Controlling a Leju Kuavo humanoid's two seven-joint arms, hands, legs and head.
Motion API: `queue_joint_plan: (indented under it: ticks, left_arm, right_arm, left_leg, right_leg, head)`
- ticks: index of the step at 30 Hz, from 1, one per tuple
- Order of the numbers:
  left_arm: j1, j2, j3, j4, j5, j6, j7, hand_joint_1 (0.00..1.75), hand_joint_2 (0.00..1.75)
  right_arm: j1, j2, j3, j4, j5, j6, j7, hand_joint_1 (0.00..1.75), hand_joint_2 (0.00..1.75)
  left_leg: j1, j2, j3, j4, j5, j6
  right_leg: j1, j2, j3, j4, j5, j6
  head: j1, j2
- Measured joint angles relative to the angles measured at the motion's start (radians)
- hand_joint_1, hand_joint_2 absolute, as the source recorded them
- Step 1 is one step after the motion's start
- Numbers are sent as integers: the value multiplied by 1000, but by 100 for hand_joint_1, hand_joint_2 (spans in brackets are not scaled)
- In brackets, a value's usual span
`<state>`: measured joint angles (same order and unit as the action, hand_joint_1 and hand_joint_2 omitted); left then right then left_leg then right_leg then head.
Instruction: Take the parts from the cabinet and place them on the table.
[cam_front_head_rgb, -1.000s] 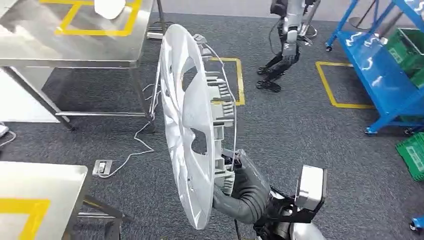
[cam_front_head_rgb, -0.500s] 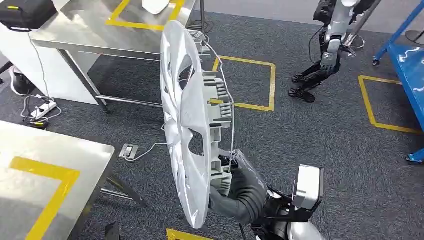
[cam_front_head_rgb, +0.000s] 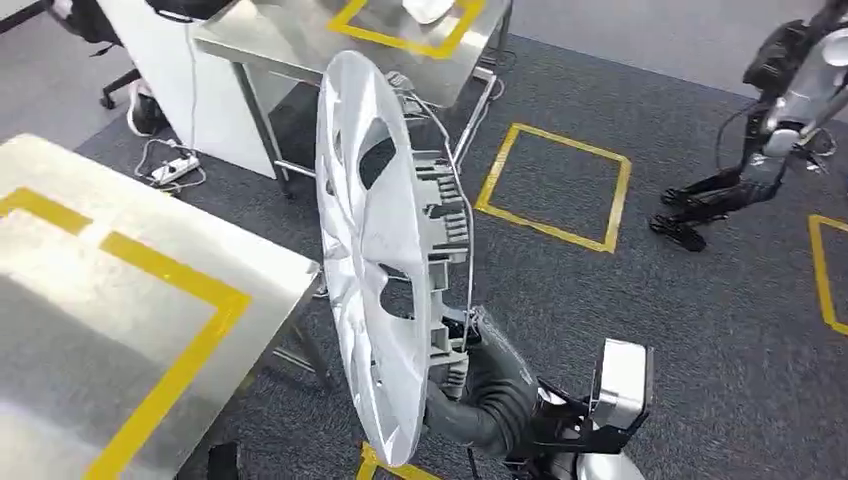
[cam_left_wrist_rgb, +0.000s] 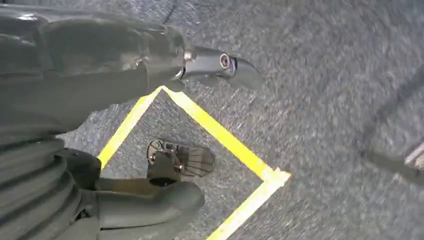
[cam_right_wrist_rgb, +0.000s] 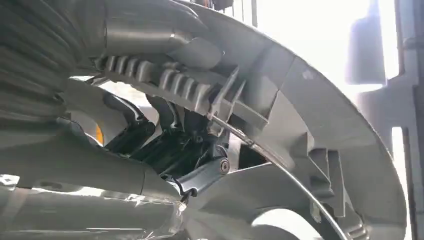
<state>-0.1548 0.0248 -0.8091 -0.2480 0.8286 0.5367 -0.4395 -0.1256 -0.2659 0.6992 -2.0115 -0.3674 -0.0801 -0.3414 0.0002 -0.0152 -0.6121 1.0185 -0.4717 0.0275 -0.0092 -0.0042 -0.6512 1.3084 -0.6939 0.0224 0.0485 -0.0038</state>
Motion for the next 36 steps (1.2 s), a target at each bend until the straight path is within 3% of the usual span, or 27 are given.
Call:
queue_joint_plan:
  ticks: [1,3,4,5,6,9,10,11,12,14,15,16,18,19,20,21,22,25,26,27,28,30,31,32,34,35,36]
  left_arm:
    - [2,1,0,0,1,1,6,0,175]
    - [3,4,0,0,3,2,13,0,175]
    - [3,4,0,0,3,2,13,0,175]
    - [3,4,0,0,3,2,13,0,175]
    - [2,3,0,0,3,2,13,0,175]
    - [8,4,0,0,3,2,14,0,175]
    - [9,8,0,1,3,2,14,0,175]
    - [11,11,0,1,3,2,14,0,175]
    - [9,11,0,0,3,2,14,0,175]
    - [6,12,-1,0,3,2,15,0,175]
    - [7,12,-1,0,3,3,18,0,175]
    - [9,12,-1,0,3,4,20,0,175]
    - [12,16,-1,1,4,5,26,0,175]
    - [12,19,-1,1,6,5,27,0,175]
    - [11,20,-1,1,8,5,27,0,175]
    - [11,19,-1,0,14,3,26,0,175]
    - [13,21,-1,1,20,3,26,0,175]
    - [18,24,0,3,42,1,18,0,175]
    - [19,23,0,3,49,1,13,0,175]
    - [19,23,0,3,55,1,7,0,175]
    - [18,22,0,3,60,1,6,0,175]
    - [18,16,0,3,69,0,5,0,175]
    - [19,14,0,3,72,-2,4,0,175]
    - [19,12,0,4,76,-4,3,0,175]
    - [19,10,0,5,78,-4,6,0,175]
    - [19,9,0,5,81,-4,9,0,175]
    - [19,6,0,5,86,-3,9,0,175]
  right_arm:
    - [0,0,0,4,-4,6,-3,175,175]
    - [-1,0,0,8,-10,11,-9,175,175]
    - [-1,0,0,8,-11,12,-10,175,175]
    - [-2,0,-1,8,-11,14,-10,175,175]
    - [-1,0,-1,9,-11,15,-10,175,175]
    - [-5,1,-1,11,-11,17,-11,175,175]
    - [-7,2,-1,11,-11,17,-11,175,175]
    - [-9,3,0,12,-11,18,-11,175,175]
    - [-9,7,0,12,-11,18,-13,175,175]
    - [-7,8,0,14,-11,18,-13,175,175]
    - [-7,9,0,16,-13,21,-13,175,175]
    - [-7,10,0,19,-14,22,-14,175,175]
    - [-8,11,0,25,-19,26,-16,175,175]
    - [-9,11,0,27,-21,26,-17,175,175]
    - [-9,12,0,28,-26,28,-17,175,175]
    - [-10,13,0,29,-32,30,-18,175,175]
    - [-10,13,0,30,-32,34,-18,175,175]
    - [-15,14,-1,33,-43,46,-18,175,175]
    - [-19,13,-2,33,-45,47,-18,175,175]
    - [-21,13,-3,33,-46,49,-18,175,175]
    - [-24,11,-4,32,-52,50,-14,175,175]
    - [-32,8,-7,32,-62,48,6,175,175]
    - [-35,7,-12,32,-62,45,13,175,175]
    - [-40,5,-17,32,-60,41,20,175,175]
    - [-54,-2,-27,26,-52,34,35,175,175]
    - [-61,-5,-32,20,-52,32,40,175,175]
    - [-67,-8,-35,15,-54,31,46,175,175]
  left_leg:
    - [-3,-17,1,0,1,1]
    - [-9,-50,3,0,3,3]
    - [-10,-65,5,0,5,2]
    - [-8,-77,4,0,6,1]
    - [-11,-90,-5,5,10,-5]
    - [1,-118,-20,-2,24,-26]
    - [-5,-118,-27,-1,24,-29]
    - [-13,-28,-33,15,5,-31]
    - [-10,26,-52,58,-33,-41]
    - [3,27,-115,204,-112,-56]
    - [10,21,-146,275,-138,-63]
    - [14,17,-154,297,-137,-69]
    - [22,25,-97,201,-74,-81]
    - [24,46,-40,103,-32,-85]
    - [24,99,9,19,-9,-89]
    - [16,124,14,14,-21,-76]
    - [13,112,10,10,-17,-58]
    - [9,83,3,11,-16,-34]
    - [13,69,5,8,-13,-25]
    - [12,57,4,8,-11,-18]
    - [11,45,3,8,-10,-13]
    - [4,19,3,9,-8,-6]
    - [0,2,3,9,-8,-4]
    - [-3,-13,4,9,-7,-3]
    - [-10,-45,8,9,-5,-1]
    - [-11,-59,8,8,-4,0]
    - [-11,-68,5,9,-2,-2]
  right_leg:
    - [1,1,-7,10,13,-5]
    - [2,11,37,-101,99,-20]
    - [4,30,78,-198,152,-30]
    - [6,80,108,-277,177,-39]
    - [1,107,117,-294,176,-43]
    - [10,76,118,-306,172,-42]
    - [1,58,124,-325,183,-43]
    - [1,45,128,-336,191,-43]
    - [3,34,128,-341,194,-49]
    - [3,3,127,-339,194,-48]
    - [2,-16,127,-339,193,-47]
    - [0,-30,127,-338,192,-46]
    - [-3,-57,127,-335,187,-38]
    - [-6,-67,128,-329,182,-31]
    - [-7,-76,130,-321,176,-21]
    - [2,-81,127,-316,170,-12]
    - [1,-85,130,-312,168,-8]
    - [-6,-108,134,-315,166,4]
    - [-11,-91,130,-307,150,11]
    - [-12,-49,116,-266,117,10]
    - [-11,-22,82,-187,74,9]
    - [-8,-3,6,-22,11,7]
    - [-6,-1,-16,16,9,3]
    - [-4,1,-14,4,33,-3]
    - [4,14,41,-139,131,-24]
    - [9,45,79,-231,180,-38]
    - [9,86,99,-272,176,-52]
  head:
    - [5,0]
    - [8,0]
    - [8,0]
    - [7,0]
    - [-1,0]
    - [8,0]
    - [7,0]
    - [4,0]
    - [-14,0]
    - [-18,0]
    - [-22,0]
    - [-25,0]
    - [-29,0]
    - [-29,0]
    - [-31,0]
    - [-37,0]
    - [-32,0]
    - [-31,0]
    - [-28,0]
    - [-23,0]
    - [-15,0]
    - [-1,0]
    - [2,0]
    - [5,0]
    - [9,0]
    - [9,0]
    - [4,0]
